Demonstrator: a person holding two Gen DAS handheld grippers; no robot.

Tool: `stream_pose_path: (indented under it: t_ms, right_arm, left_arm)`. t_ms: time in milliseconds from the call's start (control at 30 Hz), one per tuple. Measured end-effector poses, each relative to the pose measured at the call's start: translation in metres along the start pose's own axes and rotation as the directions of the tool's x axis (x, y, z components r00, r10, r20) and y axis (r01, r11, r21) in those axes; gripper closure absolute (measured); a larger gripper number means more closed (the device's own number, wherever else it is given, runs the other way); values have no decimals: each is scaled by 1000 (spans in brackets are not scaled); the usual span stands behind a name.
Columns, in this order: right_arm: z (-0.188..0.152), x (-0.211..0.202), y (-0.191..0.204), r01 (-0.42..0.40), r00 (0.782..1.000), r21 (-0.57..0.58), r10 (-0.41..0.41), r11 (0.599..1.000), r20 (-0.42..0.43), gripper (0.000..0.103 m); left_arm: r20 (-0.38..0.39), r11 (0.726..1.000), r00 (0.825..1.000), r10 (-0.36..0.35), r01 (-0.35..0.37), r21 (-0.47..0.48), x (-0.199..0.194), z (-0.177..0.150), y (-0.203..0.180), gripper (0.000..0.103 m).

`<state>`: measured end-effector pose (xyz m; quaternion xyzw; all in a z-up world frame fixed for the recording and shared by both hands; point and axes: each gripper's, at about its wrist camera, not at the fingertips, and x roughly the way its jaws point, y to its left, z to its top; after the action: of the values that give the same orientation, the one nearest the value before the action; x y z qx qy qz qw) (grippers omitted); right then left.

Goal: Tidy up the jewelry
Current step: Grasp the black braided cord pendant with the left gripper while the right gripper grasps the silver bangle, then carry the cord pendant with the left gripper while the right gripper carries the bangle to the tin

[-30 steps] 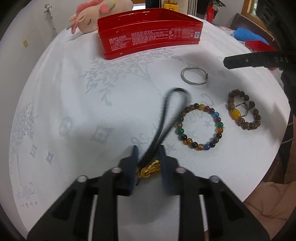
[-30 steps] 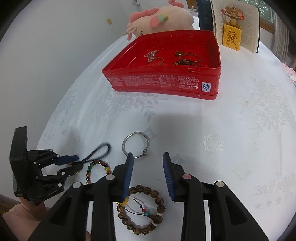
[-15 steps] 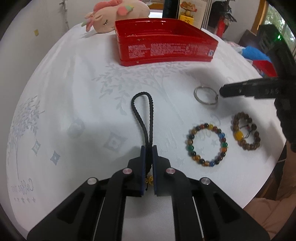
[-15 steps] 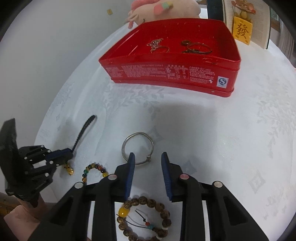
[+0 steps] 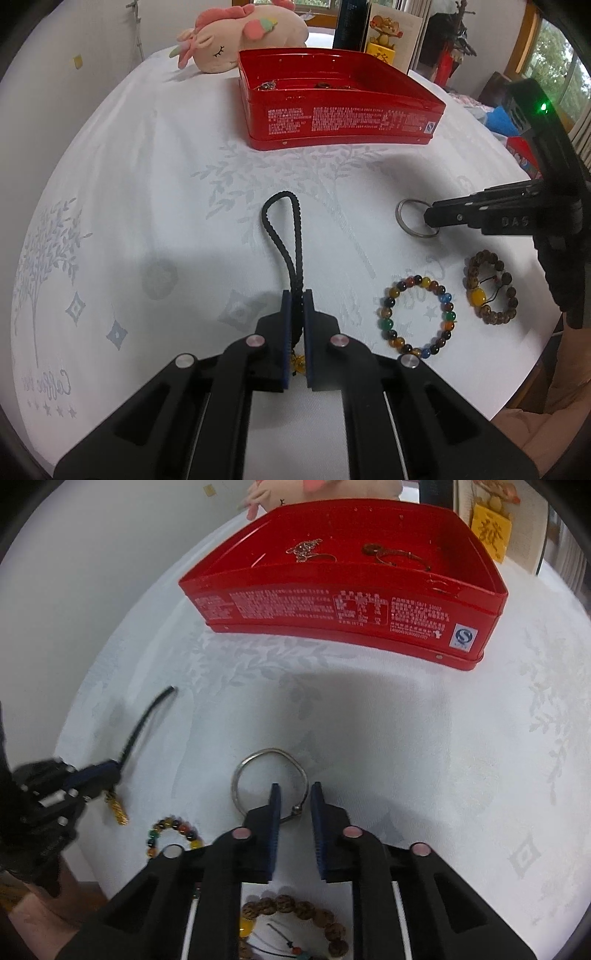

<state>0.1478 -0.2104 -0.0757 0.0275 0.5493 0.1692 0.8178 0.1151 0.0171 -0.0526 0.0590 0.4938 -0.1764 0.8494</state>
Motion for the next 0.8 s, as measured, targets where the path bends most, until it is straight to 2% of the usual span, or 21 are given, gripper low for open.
stream_pose_path:
  t_ms: [200, 433, 800]
  right_arm:
    - [-2, 1, 11, 69, 997, -68, -67, 995, 27, 98]
    - [-5, -15, 2, 6, 998, -37, -4, 999, 61, 98]
    - [-1, -53, -14, -60, 988, -7, 61, 998, 142, 98]
  left_arm:
    - [17, 1000, 1000, -8, 9, -10, -3, 2, 2, 100]
    - [50, 1000, 999, -15, 16, -17, -14, 7, 4, 101]
    - [89, 999, 996, -25, 27, -28, -24, 18, 2, 101]
